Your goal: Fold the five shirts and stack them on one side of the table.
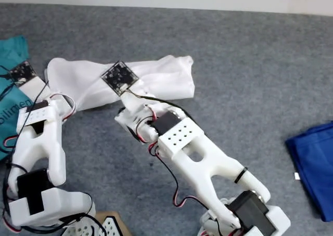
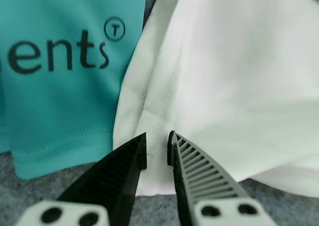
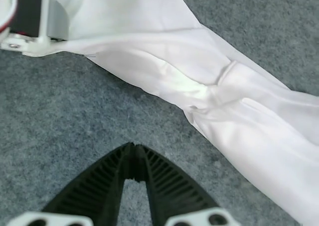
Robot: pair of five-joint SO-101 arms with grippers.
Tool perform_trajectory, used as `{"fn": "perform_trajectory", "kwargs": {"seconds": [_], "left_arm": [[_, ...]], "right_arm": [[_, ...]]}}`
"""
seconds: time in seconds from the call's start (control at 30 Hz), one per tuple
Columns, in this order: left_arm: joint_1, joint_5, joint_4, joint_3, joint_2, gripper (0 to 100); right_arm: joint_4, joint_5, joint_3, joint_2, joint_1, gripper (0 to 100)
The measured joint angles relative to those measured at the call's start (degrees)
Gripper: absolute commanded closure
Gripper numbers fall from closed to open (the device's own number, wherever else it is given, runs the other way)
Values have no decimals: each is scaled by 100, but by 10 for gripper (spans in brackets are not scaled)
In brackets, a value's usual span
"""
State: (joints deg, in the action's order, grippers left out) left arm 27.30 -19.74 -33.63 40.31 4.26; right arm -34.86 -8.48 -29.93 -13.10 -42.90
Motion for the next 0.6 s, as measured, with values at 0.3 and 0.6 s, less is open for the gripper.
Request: {"fn": "perform_trajectory", "kwargs": {"seconds": [0.3,0.6], "left_arm": [[281,9,-35,79,0,902],[519,9,-105,97,0,902]], "right_arm": [[141,0,0,79,246,969],[1327,0,0,1020,1653,844]]}}
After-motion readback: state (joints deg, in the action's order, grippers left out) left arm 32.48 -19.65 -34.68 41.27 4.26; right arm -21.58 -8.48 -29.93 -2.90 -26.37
